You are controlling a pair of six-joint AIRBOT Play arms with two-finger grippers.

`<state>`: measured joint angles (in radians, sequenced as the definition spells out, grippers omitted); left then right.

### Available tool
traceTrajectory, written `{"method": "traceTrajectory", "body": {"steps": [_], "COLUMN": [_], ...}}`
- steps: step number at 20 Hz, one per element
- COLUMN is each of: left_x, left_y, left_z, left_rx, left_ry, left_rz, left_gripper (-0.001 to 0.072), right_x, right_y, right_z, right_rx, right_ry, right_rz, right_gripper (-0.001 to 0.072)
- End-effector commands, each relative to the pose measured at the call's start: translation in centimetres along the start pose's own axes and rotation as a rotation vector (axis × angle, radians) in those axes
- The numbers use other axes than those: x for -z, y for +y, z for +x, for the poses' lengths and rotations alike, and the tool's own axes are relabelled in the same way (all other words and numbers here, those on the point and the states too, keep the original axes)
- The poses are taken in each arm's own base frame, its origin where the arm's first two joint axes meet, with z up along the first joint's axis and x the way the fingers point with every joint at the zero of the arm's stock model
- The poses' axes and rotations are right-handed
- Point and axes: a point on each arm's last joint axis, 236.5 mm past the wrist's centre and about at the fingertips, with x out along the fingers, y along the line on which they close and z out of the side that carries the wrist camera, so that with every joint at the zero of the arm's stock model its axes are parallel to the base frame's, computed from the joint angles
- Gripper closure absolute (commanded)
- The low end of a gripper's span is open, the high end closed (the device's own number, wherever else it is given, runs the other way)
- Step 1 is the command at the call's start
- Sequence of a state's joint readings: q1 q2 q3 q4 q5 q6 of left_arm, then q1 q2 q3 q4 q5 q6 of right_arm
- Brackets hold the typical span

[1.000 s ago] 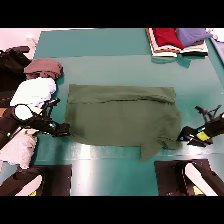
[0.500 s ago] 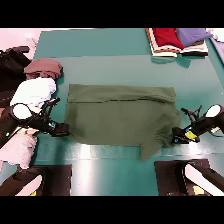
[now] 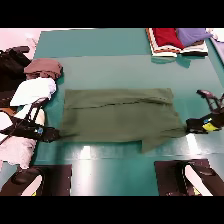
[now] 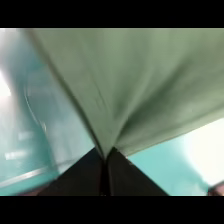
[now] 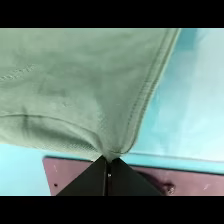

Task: Fold the shirts.

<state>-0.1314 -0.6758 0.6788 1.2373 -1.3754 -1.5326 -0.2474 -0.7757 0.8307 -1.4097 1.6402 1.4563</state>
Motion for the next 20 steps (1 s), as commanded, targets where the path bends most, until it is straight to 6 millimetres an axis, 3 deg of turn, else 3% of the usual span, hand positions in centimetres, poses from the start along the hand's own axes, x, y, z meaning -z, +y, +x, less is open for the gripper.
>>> {"method": "traceTrajectory", "body": {"steps": [1,4,12,16,17,18,19,20], "left_x": [-6.0,-9.9,-20.4,-23.1,-23.6,-24.0,-24.3,-24.5], "left_y": [0.0,1.0,3.5,4.0,4.0,4.0,4.0,3.8], "left_z": [-2.5,-3.1,3.9,5.5,5.4,5.3,4.9,4.4], "left_rx": [-0.028,-0.081,-0.103,-0.105,-0.107,-0.109,-0.109,-0.11], "left_ry": [-0.26,-0.308,-0.181,-0.18,-0.196,-0.213,-0.221,-0.223], "left_rz": [0.024,0.035,0.003,0.001,0.002,0.004,0.004,0.009], "left_gripper": [0.0682,0.0682,0.0681,0.0681,0.0677,0.0432,0.0145,0.0106], "right_x": [-4.1,-9.3,-20.2,-23.9,-24.7,-25.4,-26.2,-26.7], "right_y": [0.0,0.6,2.7,3.8,3.8,3.9,3.8,4.1], "right_z": [-2.8,-3.2,-1.3,0.2,0.4,0.4,0.2,-0.2], "right_rx": [0.012,-0.031,-0.088,-0.099,-0.102,-0.113,-0.136,-0.174], "right_ry": [-0.105,-0.143,-0.156,-0.149,-0.152,-0.158,-0.168,-0.177], "right_rz": [-0.007,-0.01,-0.069,-0.099,-0.098,-0.095,-0.086,-0.093], "right_gripper": [0.0693,0.0693,0.0692,0.0687,0.0568,0.0395,0.0363,0.0362]}}
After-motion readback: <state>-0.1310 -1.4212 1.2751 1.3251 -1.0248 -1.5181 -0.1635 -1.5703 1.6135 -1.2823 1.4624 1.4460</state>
